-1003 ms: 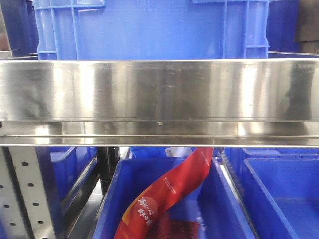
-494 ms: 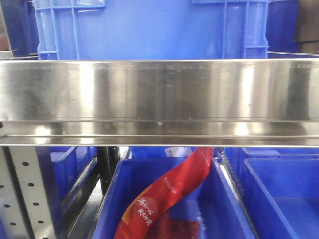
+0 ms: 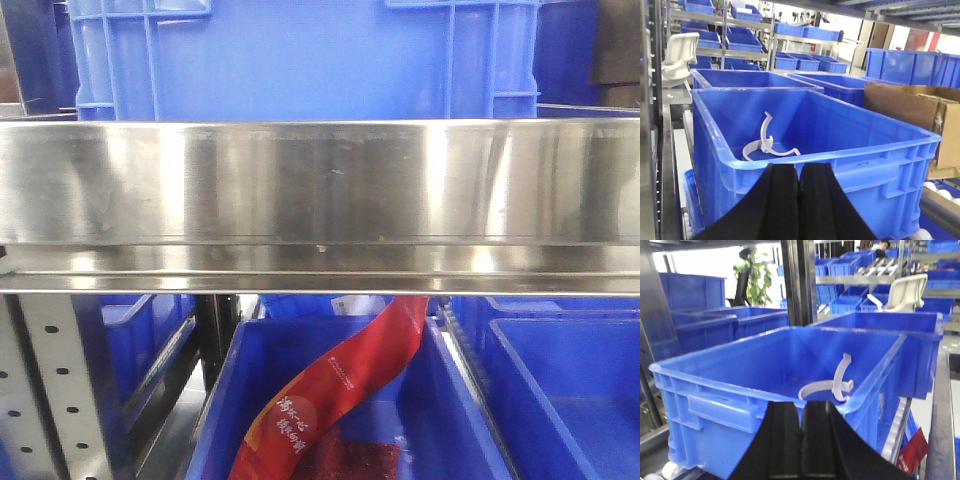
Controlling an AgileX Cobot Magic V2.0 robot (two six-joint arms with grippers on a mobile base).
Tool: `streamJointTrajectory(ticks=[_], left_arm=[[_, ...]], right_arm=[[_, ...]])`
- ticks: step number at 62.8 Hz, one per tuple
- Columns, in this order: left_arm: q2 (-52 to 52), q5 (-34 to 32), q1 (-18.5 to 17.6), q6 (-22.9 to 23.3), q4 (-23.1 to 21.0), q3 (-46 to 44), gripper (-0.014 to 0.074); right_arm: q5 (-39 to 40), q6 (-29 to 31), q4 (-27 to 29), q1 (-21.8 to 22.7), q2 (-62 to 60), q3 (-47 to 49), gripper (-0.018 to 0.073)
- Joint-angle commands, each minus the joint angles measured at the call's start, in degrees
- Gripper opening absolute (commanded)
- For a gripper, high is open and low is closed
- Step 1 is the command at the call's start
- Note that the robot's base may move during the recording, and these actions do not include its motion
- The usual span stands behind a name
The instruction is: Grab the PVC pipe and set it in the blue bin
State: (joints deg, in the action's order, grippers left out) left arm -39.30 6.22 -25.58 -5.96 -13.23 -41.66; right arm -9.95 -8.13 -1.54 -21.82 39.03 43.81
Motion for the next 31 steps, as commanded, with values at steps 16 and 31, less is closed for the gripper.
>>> streamJointTrajectory(ticks=[16, 31], left_arm=[[0.3, -1.5, -0.3, 0.1, -0.6, 0.1, -0.0111], [0.3, -1.5, -0.3, 0.1, -0.6, 0.1, -0.0111]], right_arm=[[1.2, 0.1, 0.2, -0.1, -0.4, -0.3, -0.0168], [3.2, 0.1, 0.2, 0.9, -0.9, -0.5, -0.0168]])
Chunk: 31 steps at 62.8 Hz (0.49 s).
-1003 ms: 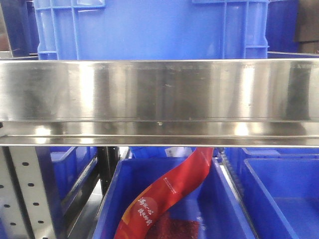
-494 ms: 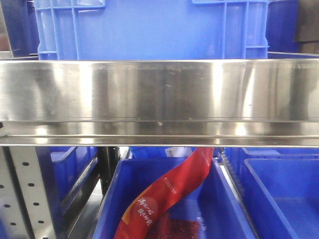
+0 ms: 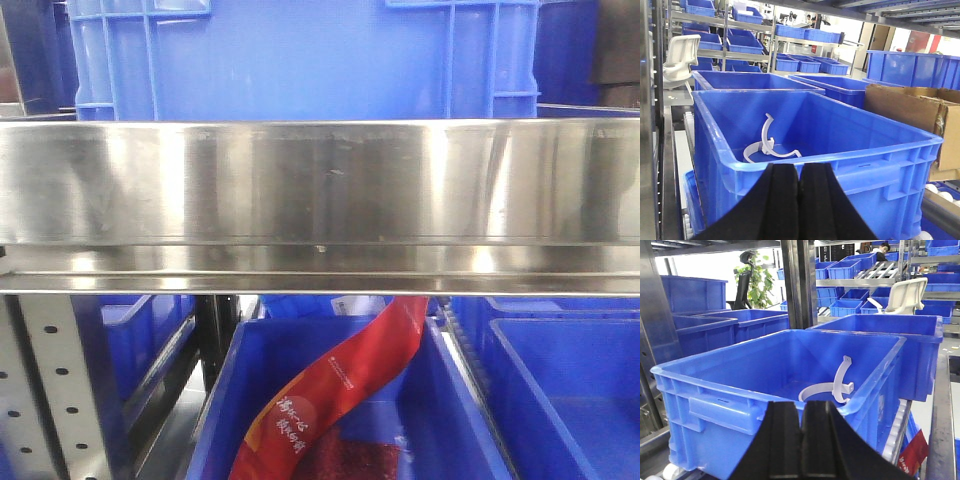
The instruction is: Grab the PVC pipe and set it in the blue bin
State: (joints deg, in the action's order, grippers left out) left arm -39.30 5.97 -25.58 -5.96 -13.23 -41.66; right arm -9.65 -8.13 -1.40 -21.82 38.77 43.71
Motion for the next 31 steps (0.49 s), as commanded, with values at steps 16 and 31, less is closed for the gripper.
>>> streamJointTrajectory(ticks=[16, 31], left_arm=[[0.3, -1.4, -0.3, 0.1, -0.6, 0.1, -0.0111], [0.3, -1.4, -0.3, 0.1, -0.6, 0.1, -0.0111]], right_arm=[[2.7, 0.1, -0.4, 11.6, -7.7, -10.3, -0.0168], [10.4, 0.1, -0.4, 21.8, -20.6, -28.2, -0.0168]])
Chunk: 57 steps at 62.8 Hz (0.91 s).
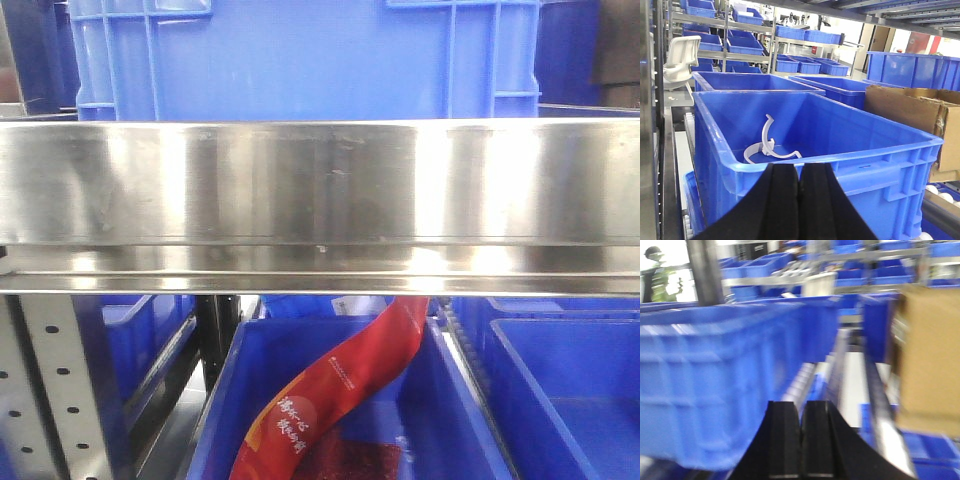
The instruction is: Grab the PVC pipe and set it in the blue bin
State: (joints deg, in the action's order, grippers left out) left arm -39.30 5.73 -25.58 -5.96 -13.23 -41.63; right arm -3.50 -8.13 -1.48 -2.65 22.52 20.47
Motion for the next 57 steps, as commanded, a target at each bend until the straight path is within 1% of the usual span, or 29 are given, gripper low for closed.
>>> streamJointTrajectory(ticks=[1, 6, 13, 16, 19, 21, 57], left_arm=[[0.3, -1.2, -0.3, 0.1, -0.6, 0.1, -0.0111], [0.3, -1.2, -0.3, 0.1, -0.6, 0.1, -0.0111], [0.3, -1.2, -0.3, 0.1, -0.6, 0.1, -0.0111], [0.3, -1.2, -0.3, 0.1, -0.6, 0.1, -0.0111], [0.3, -1.2, -0.3, 0.1, -0.6, 0.1, -0.0111], [0.3, -1.2, -0.3, 0.1, -0.6, 0.1, -0.0111], [0.3, -1.2, -0.3, 0.1, -0.6, 0.1, -0.0111]], right_arm=[[4.6, 0.1, -0.4, 3.0, -5.2, -6.1, -0.0168], [6.4, 0.1, -0.4, 4.8, -9.5, -12.7, -0.0168], [9.0, 0.2, -0.4, 5.1, -15.5, -20.5, -0.0168], [8.8, 0.2, -0.4, 5.1, -18.1, -20.5, -0.0168], [2.9, 0.2, -0.4, 5.1, -20.3, -20.5, -0.0168], [2.1, 0.2, -0.4, 5.1, -22.5, -20.5, -0.0168], [1.8, 0.2, -0.4, 5.1, -22.5, -20.5, -0.0168]])
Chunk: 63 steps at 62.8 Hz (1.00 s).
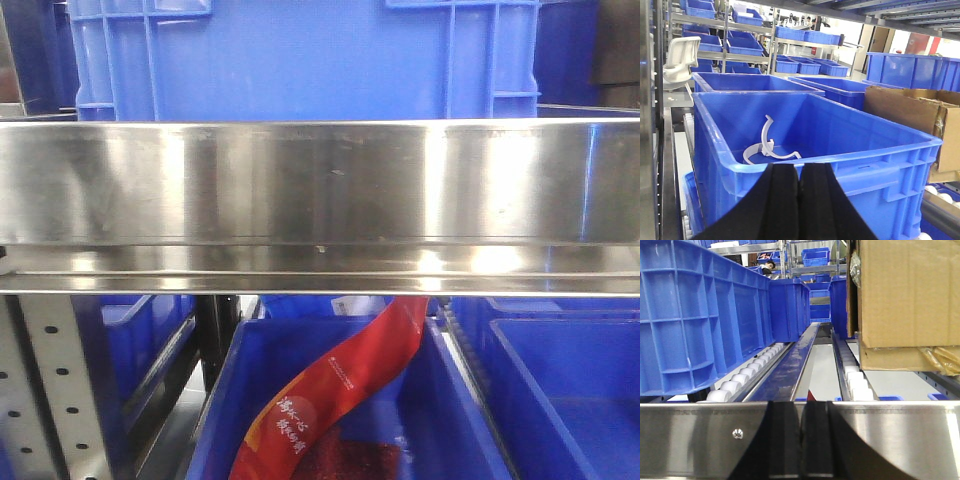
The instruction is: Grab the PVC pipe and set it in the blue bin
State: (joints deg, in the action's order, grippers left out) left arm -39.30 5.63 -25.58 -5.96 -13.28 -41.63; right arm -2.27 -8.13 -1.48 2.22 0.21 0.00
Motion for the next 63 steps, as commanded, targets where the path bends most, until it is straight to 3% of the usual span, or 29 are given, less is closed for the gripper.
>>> streamJointTrajectory(ticks=[1, 26, 36, 63], left_arm=[[0.3, -1.1, -0.3, 0.1, -0.5, 0.1, -0.0111], [1.2, -1.2, -0.1, 0.1, 0.7, 0.9, -0.0111], [7.6, -9.1, 5.2, 0.1, 5.9, 7.9, -0.0111], [35.6, -6.5, 21.4, 0.1, 6.1, 33.8, -0.0111]], right_arm=[[0.6, 0.2, -0.4, 0.2, -0.2, 0.0, -0.0168], [0.6, 0.2, -0.4, 0.2, -0.2, 0.0, -0.0168], [0.6, 0.2, -0.4, 0.1, -0.2, 0.0, -0.0168], [0.6, 0.2, -0.4, 0.1, -0.2, 0.0, -0.0168]])
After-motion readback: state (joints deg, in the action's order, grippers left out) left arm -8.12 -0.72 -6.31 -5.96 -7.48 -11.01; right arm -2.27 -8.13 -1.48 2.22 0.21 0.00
